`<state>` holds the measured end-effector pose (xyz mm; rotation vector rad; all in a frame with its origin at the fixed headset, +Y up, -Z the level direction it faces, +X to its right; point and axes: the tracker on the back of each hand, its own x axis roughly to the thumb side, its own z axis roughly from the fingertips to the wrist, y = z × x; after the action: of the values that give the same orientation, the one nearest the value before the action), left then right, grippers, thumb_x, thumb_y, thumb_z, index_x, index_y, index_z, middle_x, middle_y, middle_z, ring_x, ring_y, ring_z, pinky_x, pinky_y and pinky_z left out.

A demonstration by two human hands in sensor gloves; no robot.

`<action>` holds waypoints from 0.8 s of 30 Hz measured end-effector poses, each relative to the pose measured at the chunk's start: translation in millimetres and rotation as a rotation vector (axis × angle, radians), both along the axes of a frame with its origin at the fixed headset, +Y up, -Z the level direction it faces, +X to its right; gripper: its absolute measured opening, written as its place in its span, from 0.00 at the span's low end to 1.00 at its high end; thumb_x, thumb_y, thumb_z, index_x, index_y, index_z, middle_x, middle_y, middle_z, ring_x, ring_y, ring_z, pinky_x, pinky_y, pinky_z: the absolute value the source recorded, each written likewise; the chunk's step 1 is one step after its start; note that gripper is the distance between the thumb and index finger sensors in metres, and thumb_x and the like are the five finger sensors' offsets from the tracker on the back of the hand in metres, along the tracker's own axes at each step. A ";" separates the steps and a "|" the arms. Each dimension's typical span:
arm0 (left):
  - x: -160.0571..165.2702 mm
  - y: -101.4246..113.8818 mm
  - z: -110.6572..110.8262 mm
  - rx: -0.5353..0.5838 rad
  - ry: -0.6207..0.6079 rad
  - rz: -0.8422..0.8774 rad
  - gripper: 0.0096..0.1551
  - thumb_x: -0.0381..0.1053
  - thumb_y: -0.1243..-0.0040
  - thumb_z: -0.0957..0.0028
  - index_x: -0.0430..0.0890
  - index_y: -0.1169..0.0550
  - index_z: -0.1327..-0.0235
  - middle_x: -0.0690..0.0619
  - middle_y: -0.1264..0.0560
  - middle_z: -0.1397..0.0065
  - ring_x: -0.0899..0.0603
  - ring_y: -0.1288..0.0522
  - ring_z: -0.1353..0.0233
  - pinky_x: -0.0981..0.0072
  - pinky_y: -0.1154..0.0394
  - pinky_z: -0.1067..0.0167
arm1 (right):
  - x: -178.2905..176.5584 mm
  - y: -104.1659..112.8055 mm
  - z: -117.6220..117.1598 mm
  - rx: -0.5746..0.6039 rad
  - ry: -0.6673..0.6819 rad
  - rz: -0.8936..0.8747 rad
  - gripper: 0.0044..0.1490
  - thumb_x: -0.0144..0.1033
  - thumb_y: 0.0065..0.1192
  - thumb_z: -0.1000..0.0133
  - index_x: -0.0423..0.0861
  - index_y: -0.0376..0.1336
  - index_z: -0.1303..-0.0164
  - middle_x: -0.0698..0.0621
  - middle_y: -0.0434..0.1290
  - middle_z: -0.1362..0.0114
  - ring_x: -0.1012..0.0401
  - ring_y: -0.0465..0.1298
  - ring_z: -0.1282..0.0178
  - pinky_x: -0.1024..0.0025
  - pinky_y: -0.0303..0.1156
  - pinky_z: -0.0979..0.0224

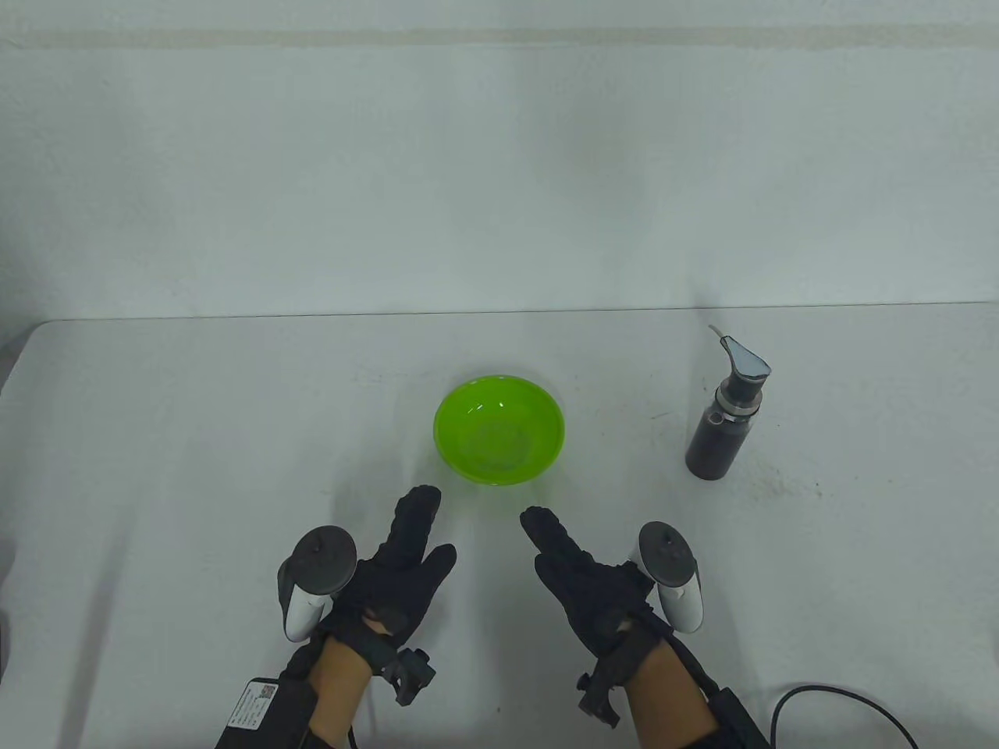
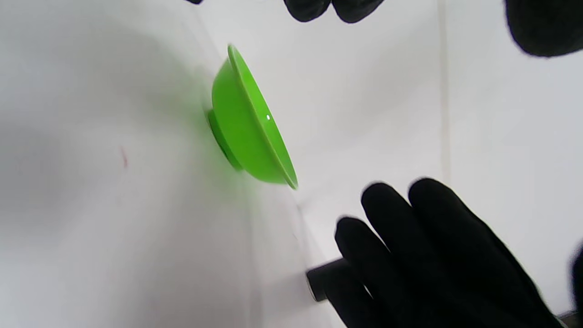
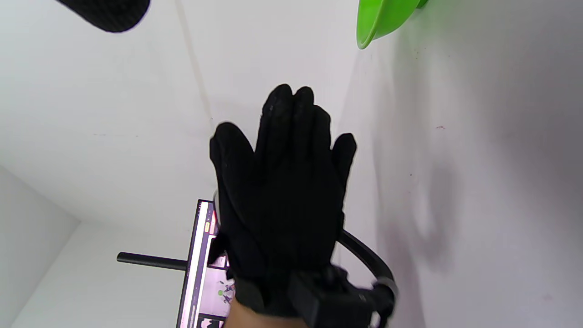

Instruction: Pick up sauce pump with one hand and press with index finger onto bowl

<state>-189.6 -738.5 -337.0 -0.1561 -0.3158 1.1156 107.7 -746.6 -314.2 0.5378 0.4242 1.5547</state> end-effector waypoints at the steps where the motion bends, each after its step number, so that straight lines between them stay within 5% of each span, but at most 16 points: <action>1: -0.1 4.5 -7.2 -0.010 -0.002 -0.018 0.59 0.81 0.48 0.55 0.55 0.53 0.18 0.53 0.58 0.13 0.39 0.64 0.15 0.39 0.54 0.23 | -1.1 -0.6 0.1 -0.002 0.003 0.007 0.54 0.71 0.48 0.41 0.47 0.35 0.20 0.41 0.37 0.13 0.39 0.35 0.15 0.39 0.38 0.21; 8: -2.8 23.4 -76.4 -0.047 0.073 -0.114 0.59 0.81 0.49 0.53 0.55 0.54 0.18 0.52 0.59 0.13 0.39 0.65 0.15 0.36 0.52 0.23 | 0.6 -0.9 0.2 -0.006 0.000 0.016 0.54 0.71 0.48 0.41 0.47 0.36 0.20 0.41 0.38 0.13 0.38 0.36 0.15 0.38 0.39 0.21; 16: 0.3 9.8 -141.9 -0.129 0.163 -0.192 0.58 0.81 0.49 0.53 0.55 0.53 0.17 0.51 0.56 0.12 0.37 0.61 0.14 0.35 0.46 0.24 | 8.2 10.5 -0.1 0.031 -0.028 -0.039 0.54 0.71 0.49 0.40 0.47 0.37 0.19 0.41 0.38 0.13 0.38 0.36 0.15 0.38 0.40 0.21; 18: 2.0 5.8 -151.0 -0.109 0.232 -0.223 0.58 0.80 0.46 0.54 0.52 0.49 0.18 0.48 0.52 0.13 0.32 0.48 0.15 0.39 0.34 0.27 | 8.3 12.9 0.7 0.037 -0.025 -0.047 0.54 0.71 0.49 0.40 0.47 0.37 0.19 0.41 0.39 0.13 0.38 0.37 0.15 0.38 0.40 0.21; 24: 5.3 -6.2 -173.6 -0.171 0.326 -0.335 0.58 0.78 0.42 0.54 0.50 0.46 0.19 0.45 0.44 0.16 0.32 0.27 0.29 0.49 0.23 0.39 | 8.3 17.4 1.4 0.053 -0.016 -0.046 0.53 0.69 0.49 0.40 0.47 0.37 0.19 0.40 0.39 0.13 0.37 0.37 0.15 0.37 0.41 0.21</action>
<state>-184.3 -744.8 -510.6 -0.1680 0.0960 0.8174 116.1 -729.2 -312.8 0.5721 0.3575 1.5280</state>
